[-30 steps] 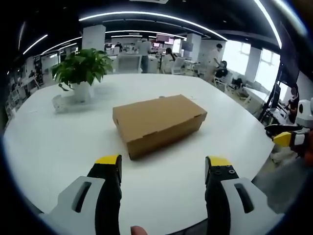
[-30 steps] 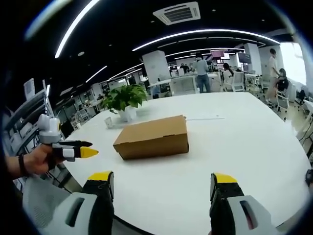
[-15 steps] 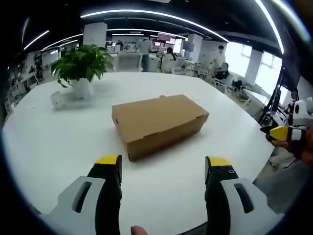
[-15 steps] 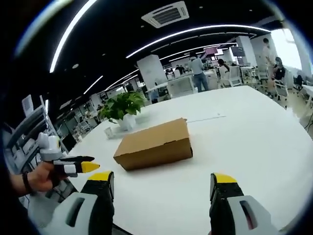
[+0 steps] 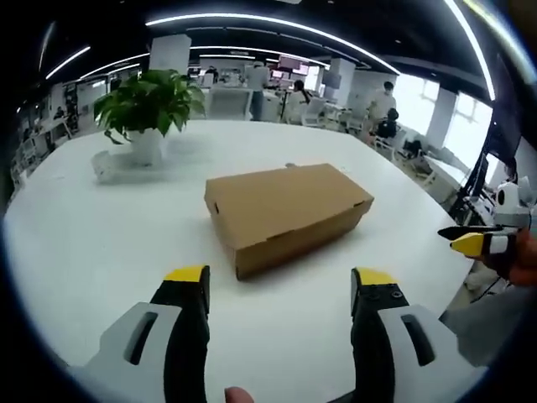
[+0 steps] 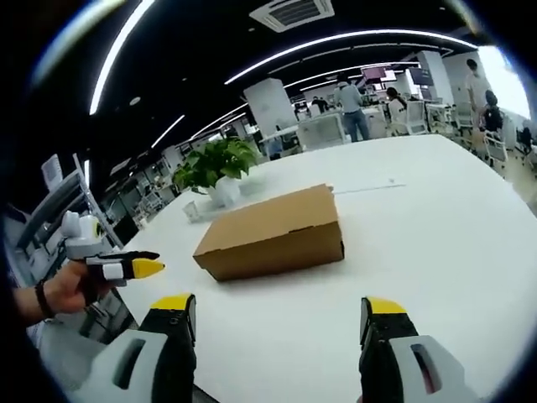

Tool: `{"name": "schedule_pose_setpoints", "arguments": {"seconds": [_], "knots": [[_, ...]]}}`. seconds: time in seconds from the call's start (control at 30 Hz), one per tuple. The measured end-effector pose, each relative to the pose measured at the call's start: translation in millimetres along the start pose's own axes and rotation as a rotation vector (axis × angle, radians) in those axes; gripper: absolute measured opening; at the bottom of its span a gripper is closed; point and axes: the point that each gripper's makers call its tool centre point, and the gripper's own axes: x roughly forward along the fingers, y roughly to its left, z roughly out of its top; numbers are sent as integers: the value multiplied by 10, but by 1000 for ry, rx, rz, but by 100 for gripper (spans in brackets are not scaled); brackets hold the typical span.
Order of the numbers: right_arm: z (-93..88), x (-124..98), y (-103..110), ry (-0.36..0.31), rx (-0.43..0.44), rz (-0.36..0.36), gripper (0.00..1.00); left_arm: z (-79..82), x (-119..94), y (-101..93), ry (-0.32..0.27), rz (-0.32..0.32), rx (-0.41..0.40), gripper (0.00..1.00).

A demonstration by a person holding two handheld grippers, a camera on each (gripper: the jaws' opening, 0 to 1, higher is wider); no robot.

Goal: Operate the shoe box by opening the lid, removing the specified soft item, and placing it in the target area until the item is outside and the box remains undamaged.

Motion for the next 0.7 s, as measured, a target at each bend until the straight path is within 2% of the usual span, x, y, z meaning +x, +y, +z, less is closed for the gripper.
{"name": "schedule_pose_setpoints", "arguments": {"seconds": [0.5,0.7], "knots": [[141,274,-251,35,-22,4,78,-113,187,179,42,-10,-5,66],[223,437,-264,44,-23,22,77,-55,284,270,46,-9,-8,66]]}}
